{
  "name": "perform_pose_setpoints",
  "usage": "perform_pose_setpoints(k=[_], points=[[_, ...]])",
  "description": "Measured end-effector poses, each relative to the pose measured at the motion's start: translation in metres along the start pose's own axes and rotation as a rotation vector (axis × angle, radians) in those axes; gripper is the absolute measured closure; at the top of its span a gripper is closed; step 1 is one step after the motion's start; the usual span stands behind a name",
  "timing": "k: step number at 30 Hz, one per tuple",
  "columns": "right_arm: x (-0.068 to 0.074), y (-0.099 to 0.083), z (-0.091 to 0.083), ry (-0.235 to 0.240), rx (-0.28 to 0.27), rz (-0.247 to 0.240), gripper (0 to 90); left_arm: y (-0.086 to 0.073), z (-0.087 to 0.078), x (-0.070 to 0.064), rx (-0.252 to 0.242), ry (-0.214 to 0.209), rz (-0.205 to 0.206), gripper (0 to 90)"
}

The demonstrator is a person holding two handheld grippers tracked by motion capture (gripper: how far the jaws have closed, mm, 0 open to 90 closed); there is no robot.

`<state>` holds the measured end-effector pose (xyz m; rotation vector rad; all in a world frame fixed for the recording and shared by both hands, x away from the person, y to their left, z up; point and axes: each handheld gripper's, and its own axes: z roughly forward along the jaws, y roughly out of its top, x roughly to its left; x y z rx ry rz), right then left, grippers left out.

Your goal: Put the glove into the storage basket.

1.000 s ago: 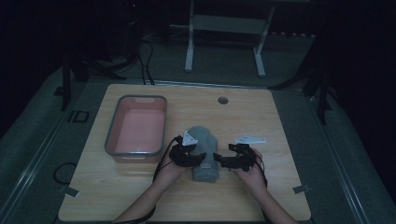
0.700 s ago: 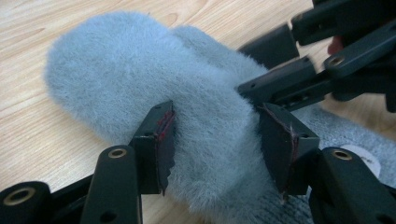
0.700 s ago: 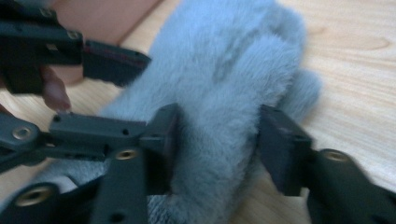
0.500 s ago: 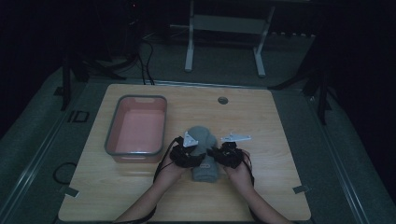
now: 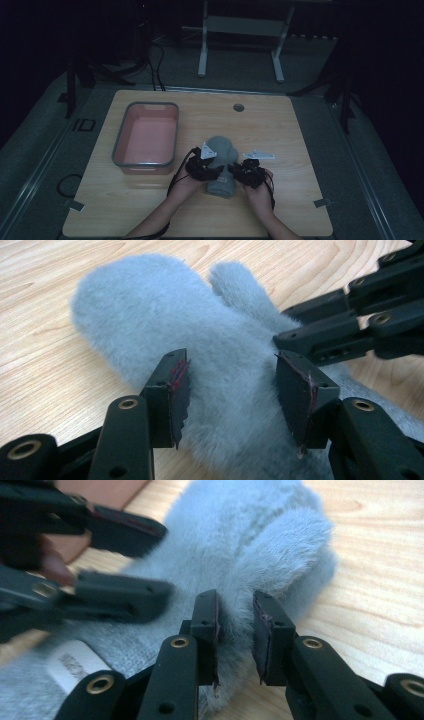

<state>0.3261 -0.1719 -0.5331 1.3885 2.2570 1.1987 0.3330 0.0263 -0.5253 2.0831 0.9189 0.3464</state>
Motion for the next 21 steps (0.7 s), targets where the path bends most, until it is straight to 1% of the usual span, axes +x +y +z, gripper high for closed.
perform_pose_setpoints(k=[2,3,4,5,7,8,9,11,13,14,15,16,18,20,21], points=[[-0.002,-0.001,0.002,0.004,0.012,0.006,70.3,0.001,-0.003,0.001,-0.002,-0.001,-0.003,48.0],[-0.003,-0.001,0.001,0.009,0.008,0.013,65.5,0.002,-0.005,0.002,0.001,-0.002,-0.007,48.0],[-0.004,0.001,-0.002,0.012,-0.002,0.02,58.3,0.002,-0.007,0.003,0.005,-0.001,-0.018,48.0],[-0.005,0.003,-0.005,0.015,-0.012,0.034,52.5,0.002,-0.009,0.005,0.0,-0.001,-0.036,48.0],[-0.008,0.007,-0.013,0.023,-0.048,0.06,47.2,0.002,-0.015,0.01,0.004,0.01,-0.085,47.9],[-0.009,0.009,-0.014,0.025,-0.056,0.065,46.4,0.002,-0.016,0.013,0.005,-0.004,-0.122,47.9],[-0.01,0.011,-0.015,0.02,-0.057,0.066,45.5,0.002,-0.016,0.015,0.012,-0.001,-0.134,48.0],[-0.011,0.012,-0.014,0.023,-0.051,0.076,44.4,0.0,-0.015,0.018,0.036,0.005,-0.141,47.9],[-0.012,0.011,-0.008,0.033,-0.018,0.092,42.2,-0.002,-0.012,0.02,0.054,-0.006,-0.167,47.9],[-0.012,0.009,-0.005,0.033,-0.007,0.094,41.3,-0.003,-0.01,0.021,0.07,-0.016,-0.173,47.9],[-0.013,0.007,-0.002,0.035,0.007,0.096,40.8,-0.004,-0.008,0.022,0.074,-0.022,-0.178,47.9],[-0.014,0.005,0.001,0.04,0.019,0.109,40.9,-0.005,-0.005,0.023,0.084,-0.02,-0.188,47.8],[-0.018,0.002,0.005,0.061,0.033,0.138,41.3,-0.006,-0.002,0.024,0.092,-0.033,-0.196,47.7],[-0.022,0.001,0.008,0.091,0.047,0.16,44.1,-0.007,0.001,0.024,0.1,-0.032,-0.203,46.9],[-0.025,0.0,0.009,0.105,0.051,0.173,44.7,-0.007,0.003,0.024,0.102,-0.035,-0.196,46.9]])
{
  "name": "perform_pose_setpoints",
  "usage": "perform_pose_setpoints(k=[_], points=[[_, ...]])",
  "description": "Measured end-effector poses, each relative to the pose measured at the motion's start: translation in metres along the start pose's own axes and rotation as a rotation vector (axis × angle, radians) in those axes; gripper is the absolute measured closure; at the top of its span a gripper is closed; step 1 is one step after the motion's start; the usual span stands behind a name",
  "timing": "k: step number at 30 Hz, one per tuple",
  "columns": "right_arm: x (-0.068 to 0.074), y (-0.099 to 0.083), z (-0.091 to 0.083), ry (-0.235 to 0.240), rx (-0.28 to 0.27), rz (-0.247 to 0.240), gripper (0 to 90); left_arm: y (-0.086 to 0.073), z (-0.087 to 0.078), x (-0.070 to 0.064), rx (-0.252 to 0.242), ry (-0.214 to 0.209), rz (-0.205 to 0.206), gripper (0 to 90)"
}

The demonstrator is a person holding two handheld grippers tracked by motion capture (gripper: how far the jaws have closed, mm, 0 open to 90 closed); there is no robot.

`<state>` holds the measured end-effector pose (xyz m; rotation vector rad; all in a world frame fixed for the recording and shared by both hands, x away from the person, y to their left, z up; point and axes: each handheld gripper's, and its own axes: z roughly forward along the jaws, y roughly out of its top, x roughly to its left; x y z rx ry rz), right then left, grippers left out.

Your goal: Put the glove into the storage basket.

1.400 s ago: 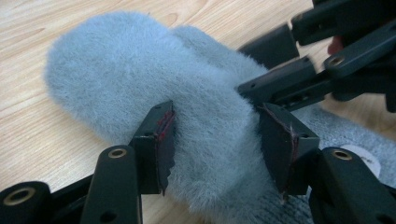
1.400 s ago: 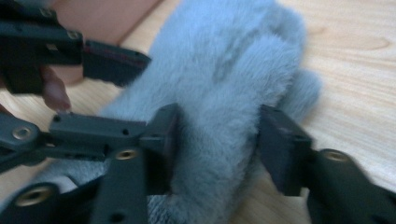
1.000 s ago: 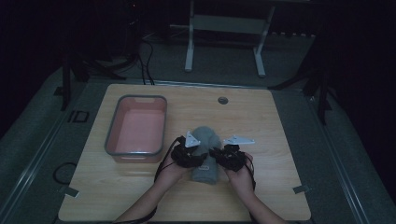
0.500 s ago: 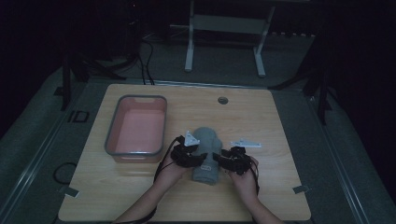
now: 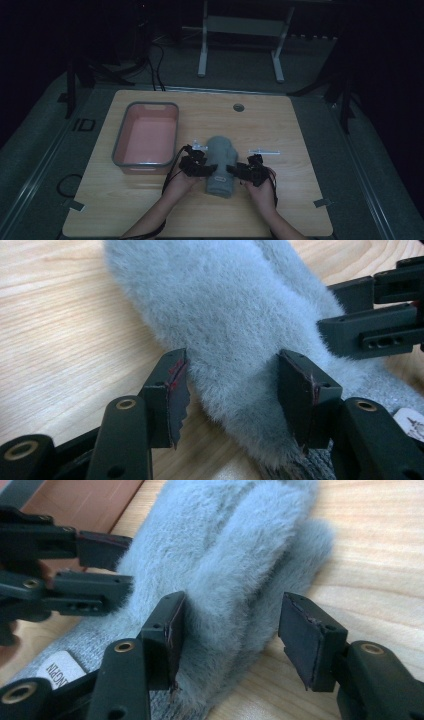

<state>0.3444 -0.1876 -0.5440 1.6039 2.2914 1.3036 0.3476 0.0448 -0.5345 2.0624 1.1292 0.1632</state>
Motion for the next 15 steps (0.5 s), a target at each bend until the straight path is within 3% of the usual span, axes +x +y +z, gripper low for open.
perform_pose_setpoints(k=[3,9,12,15], points=[[-0.006,0.0,0.004,0.046,0.025,0.018,48.3,-0.001,0.004,0.0,0.01,-0.008,0.011,48.6],[-0.013,-0.002,0.011,0.09,0.042,0.055,51.3,-0.004,0.012,0.001,0.015,-0.048,0.03,55.3],[-0.014,-0.002,0.013,0.108,0.053,0.039,57.0,-0.003,0.013,0.001,0.024,-0.076,0.039,62.7],[-0.012,0.0,0.013,0.119,0.06,0.004,66.9,-0.002,0.014,-0.003,0.028,-0.08,0.085,73.5]])
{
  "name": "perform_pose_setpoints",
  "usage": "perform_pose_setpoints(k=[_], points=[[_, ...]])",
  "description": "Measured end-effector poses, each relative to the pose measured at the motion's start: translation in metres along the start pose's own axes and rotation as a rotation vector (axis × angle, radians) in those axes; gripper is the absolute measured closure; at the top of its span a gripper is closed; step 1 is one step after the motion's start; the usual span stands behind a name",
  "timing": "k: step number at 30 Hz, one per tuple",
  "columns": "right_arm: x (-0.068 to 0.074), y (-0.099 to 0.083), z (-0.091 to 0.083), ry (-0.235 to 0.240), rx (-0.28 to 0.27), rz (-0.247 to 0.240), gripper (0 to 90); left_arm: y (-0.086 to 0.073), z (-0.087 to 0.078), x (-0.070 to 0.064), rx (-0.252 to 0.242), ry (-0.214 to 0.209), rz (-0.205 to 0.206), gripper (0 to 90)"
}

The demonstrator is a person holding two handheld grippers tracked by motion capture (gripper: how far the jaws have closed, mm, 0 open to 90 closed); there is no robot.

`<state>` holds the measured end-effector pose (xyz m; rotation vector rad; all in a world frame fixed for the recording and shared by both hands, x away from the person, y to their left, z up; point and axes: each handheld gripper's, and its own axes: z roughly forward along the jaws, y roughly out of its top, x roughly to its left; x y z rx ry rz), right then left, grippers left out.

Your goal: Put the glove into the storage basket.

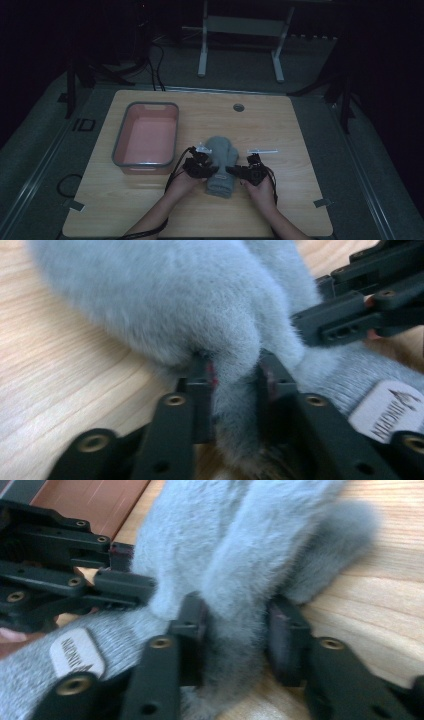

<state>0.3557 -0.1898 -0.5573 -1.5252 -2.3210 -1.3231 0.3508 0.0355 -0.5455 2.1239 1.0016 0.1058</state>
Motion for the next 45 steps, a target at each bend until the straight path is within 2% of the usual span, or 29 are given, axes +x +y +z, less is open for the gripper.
perform_pose_setpoints(k=[2,4,7,9,15,16,18,20,21,32,33,36,40,44,45], points=[[0.005,0.001,-0.001,-0.025,0.004,-0.047,73.5,0.002,0.0,-0.004,0.005,0.017,0.025,78.8],[0.011,0.001,-0.002,-0.056,-0.001,-0.084,77.7,0.003,0.0,-0.006,0.005,0.023,0.029,81.4],[0.013,0.001,-0.004,-0.065,-0.003,-0.102,80.0,0.002,-0.003,-0.006,-0.012,0.017,0.027,83.4],[0.014,0.002,-0.006,-0.059,-0.004,-0.101,80.8,0.003,-0.006,-0.005,-0.022,0.001,0.01,84.1],[0.017,0.004,-0.01,-0.053,-0.011,-0.108,81.5,0.012,-0.017,-0.009,-0.035,-0.016,0.019,84.6],[0.018,0.004,-0.011,-0.052,-0.012,-0.107,81.5,0.013,-0.019,-0.01,-0.043,-0.006,0.033,84.7],[0.019,0.005,-0.013,-0.046,-0.021,-0.106,81.6,0.016,-0.022,-0.012,-0.045,-0.015,0.036,84.7],[0.021,0.005,-0.015,-0.045,-0.026,-0.108,81.7,0.017,-0.026,-0.015,-0.055,0.001,0.056,84.7],[0.022,0.006,-0.016,-0.044,-0.03,-0.111,81.8,0.018,-0.027,-0.016,-0.052,-0.008,0.06,84.7],[0.036,0.021,-0.033,-0.017,-0.087,-0.125,81.9,0.031,-0.054,-0.016,-0.113,-0.015,0.061,84.7],[0.038,0.023,-0.034,-0.009,-0.093,-0.122,81.9,0.032,-0.058,-0.015,-0.131,-0.017,0.054,84.7],[0.042,0.028,-0.037,-0.012,-0.108,-0.127,81.9,0.03,-0.057,-0.012,-0.135,-0.03,0.039,84.6],[0.036,0.025,-0.034,-0.016,-0.095,-0.109,81.9,0.028,-0.048,-0.012,-0.121,-0.027,0.038,84.6],[0.028,0.02,-0.031,-0.033,-0.084,-0.098,81.9,0.025,-0.033,-0.007,-0.106,-0.059,0.016,84.0],[0.025,0.019,-0.03,-0.042,-0.076,-0.093,81.8,0.024,-0.028,-0.006,-0.099,-0.054,0.015,83.4]])
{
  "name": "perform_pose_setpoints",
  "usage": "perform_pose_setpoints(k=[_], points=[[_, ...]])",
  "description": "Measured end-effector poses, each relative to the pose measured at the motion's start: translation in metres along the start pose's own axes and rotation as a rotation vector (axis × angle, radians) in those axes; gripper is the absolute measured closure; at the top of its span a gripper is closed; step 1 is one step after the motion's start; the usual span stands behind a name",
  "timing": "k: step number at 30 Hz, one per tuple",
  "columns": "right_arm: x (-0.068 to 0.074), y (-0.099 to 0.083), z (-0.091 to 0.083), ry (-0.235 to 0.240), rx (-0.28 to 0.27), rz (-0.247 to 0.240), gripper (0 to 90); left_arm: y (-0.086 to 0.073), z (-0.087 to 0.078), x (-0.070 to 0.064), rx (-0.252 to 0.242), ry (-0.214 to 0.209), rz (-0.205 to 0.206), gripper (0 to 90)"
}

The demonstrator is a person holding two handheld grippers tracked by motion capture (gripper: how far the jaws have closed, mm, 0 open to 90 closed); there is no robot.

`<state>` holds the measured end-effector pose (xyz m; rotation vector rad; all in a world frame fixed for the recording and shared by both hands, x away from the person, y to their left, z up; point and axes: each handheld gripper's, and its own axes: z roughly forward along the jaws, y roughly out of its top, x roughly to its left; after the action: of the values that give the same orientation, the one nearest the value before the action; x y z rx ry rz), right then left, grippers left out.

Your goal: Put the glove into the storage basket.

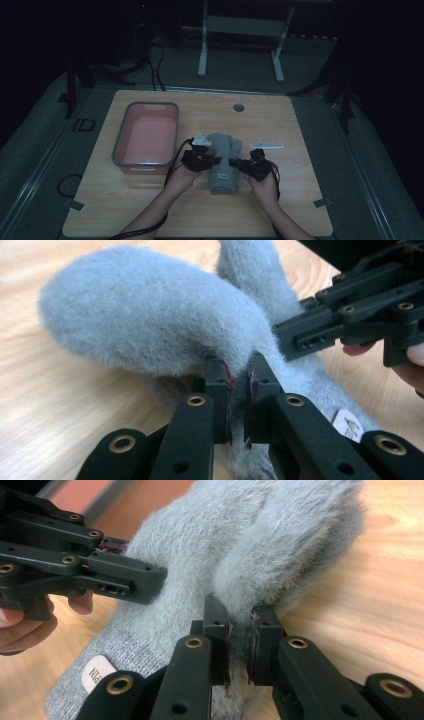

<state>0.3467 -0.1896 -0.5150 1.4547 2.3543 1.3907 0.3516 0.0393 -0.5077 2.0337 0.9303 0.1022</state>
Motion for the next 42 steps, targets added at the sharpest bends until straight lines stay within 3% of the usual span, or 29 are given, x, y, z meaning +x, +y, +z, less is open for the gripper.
perform_pose_setpoints(k=[2,4,6,15,24,28,31,34,37,39,42], points=[[-0.005,-0.003,0.002,-0.013,0.007,0.003,81.8,-0.002,0.007,0.001,0.012,-0.003,-0.001,80.4],[-0.011,-0.005,0.003,-0.023,0.016,0.012,81.8,-0.003,0.012,0.001,0.016,0.039,-0.001,69.4],[-0.014,-0.007,0.005,-0.033,0.022,0.015,81.7,-0.004,0.014,0.002,0.027,0.026,-0.006,61.5],[-0.018,-0.013,0.011,-0.07,0.047,-0.019,81.7,-0.011,0.028,0.012,0.088,0.022,-0.072,53.4],[-0.018,-0.016,0.014,-0.081,0.057,-0.029,81.7,-0.015,0.04,0.016,0.107,-0.017,-0.086,53.4],[-0.019,-0.017,0.015,-0.08,0.062,-0.031,81.7,-0.016,0.046,0.02,0.11,-0.064,-0.128,53.5],[-0.02,-0.017,0.016,-0.074,0.065,-0.034,81.8,-0.017,0.049,0.019,0.102,-0.077,-0.107,54.8],[-0.023,-0.017,0.016,-0.066,0.067,-0.028,81.9,-0.016,0.051,0.02,0.1,-0.102,-0.116,58.8],[-0.025,-0.017,0.015,-0.07,0.067,-0.029,81.9,-0.015,0.055,0.017,0.111,-0.129,-0.113,69.7],[-0.025,-0.017,0.015,-0.073,0.066,-0.027,82.0,-0.013,0.054,0.012,0.116,-0.101,-0.057,76.3],[-0.025,-0.017,0.014,-0.068,0.064,-0.022,82.0,-0.011,0.051,0.009,0.121,-0.084,-0.054,81.0]])
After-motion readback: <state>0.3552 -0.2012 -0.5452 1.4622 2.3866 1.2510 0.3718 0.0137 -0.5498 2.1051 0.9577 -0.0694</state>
